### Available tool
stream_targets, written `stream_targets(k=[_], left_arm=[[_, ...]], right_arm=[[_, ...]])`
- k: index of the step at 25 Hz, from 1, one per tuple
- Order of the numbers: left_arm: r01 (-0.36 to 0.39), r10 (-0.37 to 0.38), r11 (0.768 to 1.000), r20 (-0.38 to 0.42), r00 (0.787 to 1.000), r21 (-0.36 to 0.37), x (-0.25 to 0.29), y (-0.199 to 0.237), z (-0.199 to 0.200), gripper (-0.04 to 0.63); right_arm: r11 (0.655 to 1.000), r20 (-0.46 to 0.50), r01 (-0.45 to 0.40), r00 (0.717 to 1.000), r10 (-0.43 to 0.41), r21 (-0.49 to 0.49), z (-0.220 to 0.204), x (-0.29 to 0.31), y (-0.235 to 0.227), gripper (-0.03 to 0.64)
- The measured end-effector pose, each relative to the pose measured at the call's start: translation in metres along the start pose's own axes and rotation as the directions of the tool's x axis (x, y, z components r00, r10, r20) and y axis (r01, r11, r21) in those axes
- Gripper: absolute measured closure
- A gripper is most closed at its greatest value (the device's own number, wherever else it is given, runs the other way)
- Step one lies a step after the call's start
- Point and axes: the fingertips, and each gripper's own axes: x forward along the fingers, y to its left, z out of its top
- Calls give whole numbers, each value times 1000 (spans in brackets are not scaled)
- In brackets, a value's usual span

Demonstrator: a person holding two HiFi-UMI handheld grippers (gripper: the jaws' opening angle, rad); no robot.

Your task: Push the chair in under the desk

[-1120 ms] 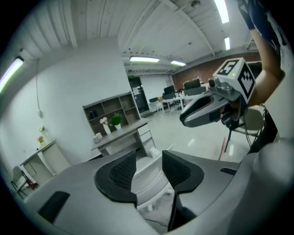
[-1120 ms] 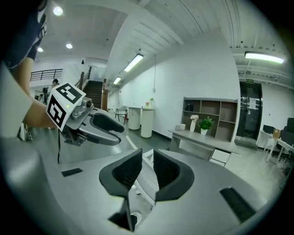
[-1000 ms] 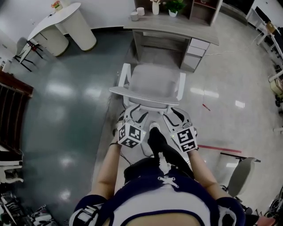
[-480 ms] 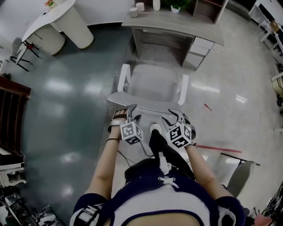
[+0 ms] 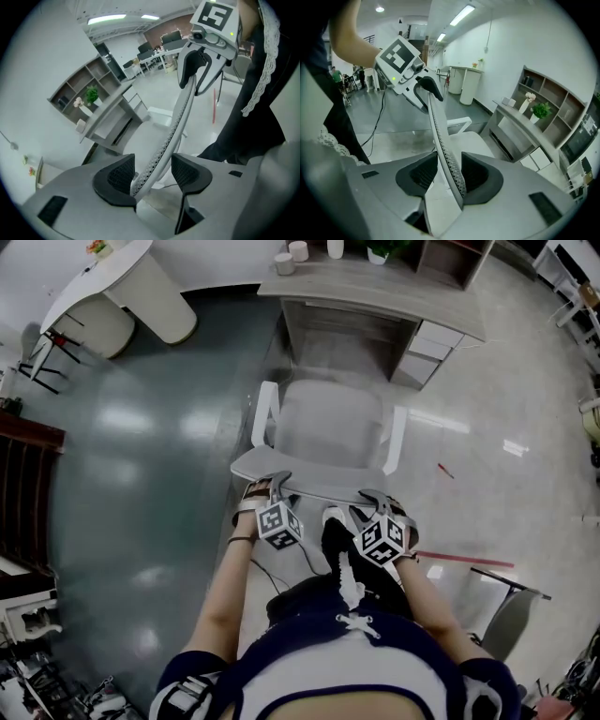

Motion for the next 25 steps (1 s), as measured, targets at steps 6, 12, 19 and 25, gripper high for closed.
stream_targets(k=[6, 12, 19, 25], left_arm=[[85, -84, 996, 29, 996, -35, 0, -1, 2, 357], [126, -125, 990, 21, 992, -56, 9, 11, 8, 357], [148, -146, 986, 33, 989, -71, 22, 34, 19, 357], [152, -150, 986, 37, 988, -72, 33, 48, 26, 357]], right_arm=[[999, -12, -41, 999, 41, -20, -2, 0, 0, 479], [999, -19, -52, 998, 52, -6, -1, 5, -15, 479], [999, -16, -47, 999, 47, -2, 3, 14, -43, 479], [999, -13, -46, 999, 46, -3, 4, 20, -61, 479]])
